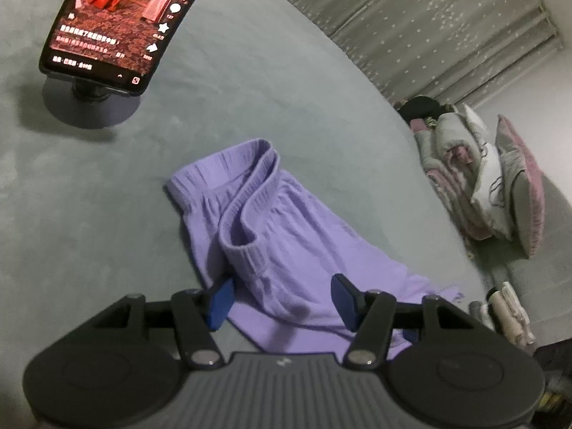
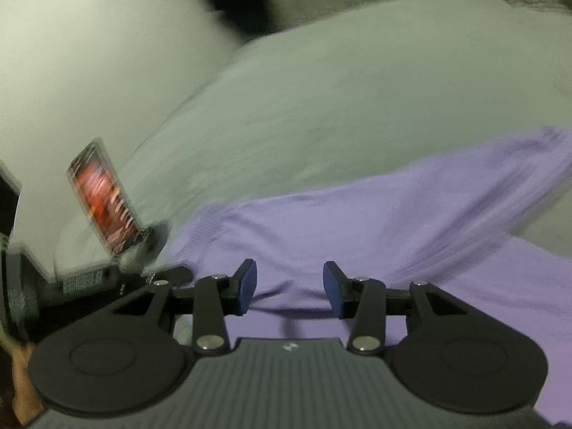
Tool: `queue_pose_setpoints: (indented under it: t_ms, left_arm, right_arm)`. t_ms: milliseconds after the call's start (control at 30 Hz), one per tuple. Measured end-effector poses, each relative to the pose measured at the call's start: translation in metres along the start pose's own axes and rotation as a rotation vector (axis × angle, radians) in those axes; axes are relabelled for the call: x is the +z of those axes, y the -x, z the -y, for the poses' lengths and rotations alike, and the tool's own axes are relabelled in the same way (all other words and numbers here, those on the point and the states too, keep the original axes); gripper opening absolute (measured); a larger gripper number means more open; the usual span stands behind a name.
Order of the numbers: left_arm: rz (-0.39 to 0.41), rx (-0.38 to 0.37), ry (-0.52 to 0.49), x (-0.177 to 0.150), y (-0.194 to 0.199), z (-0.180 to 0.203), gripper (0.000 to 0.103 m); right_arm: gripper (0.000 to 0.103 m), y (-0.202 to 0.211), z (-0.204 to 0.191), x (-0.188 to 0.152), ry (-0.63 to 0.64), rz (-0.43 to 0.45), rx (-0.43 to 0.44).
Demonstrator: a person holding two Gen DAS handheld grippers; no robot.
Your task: Fold clothes
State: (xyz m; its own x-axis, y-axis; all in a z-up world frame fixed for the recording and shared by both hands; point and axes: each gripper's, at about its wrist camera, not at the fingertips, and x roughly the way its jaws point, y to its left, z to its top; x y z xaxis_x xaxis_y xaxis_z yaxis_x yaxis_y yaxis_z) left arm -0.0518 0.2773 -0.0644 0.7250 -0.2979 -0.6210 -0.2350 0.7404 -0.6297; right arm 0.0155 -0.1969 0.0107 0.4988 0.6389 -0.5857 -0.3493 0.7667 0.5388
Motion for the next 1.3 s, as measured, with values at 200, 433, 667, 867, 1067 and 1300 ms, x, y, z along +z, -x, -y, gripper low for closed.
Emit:
queue_pose_setpoints:
  t_ms: [200, 433, 667, 867, 1067, 1300]
  left_arm:
    - [0.025, 0.078, -0.001, -0.003, -0.003, 0.004, 0.036]
    - [0.075, 0.165, -0.030, -0.003, 0.001, 0.014, 0.004]
    - [0.166, 0.148, -0.012, 0.004, 0.021, 0.024, 0.003]
    - [0.173, 0.177, 0.000, 0.004, 0.020, 0.030, 0.003]
    - [0.163, 0.212, 0.021, 0.002, 0.018, 0.026, 0.003]
    - [0.177, 0.213, 0.025, 0.004, 0.020, 0.027, 0.002]
  right_arm:
    - [0.046, 0.006, 0.081, 0.001, -0.552, -0.090, 0.087]
    - [0.046, 0.001, 0.096, -0.003, -0.670, -0.059, 0.079]
    - [0.046, 0.004, 0.100, -0.005, -0.691, -0.041, 0.082]
    - [0.045, 0.008, 0.120, 0.004, -0.740, 0.044, 0.077]
    - [0.024, 0.018, 0.154, 0.008, -0.823, 0.175, 0.082]
    - [0.008, 0.037, 0.168, 0.002, -0.850, 0.303, 0.128]
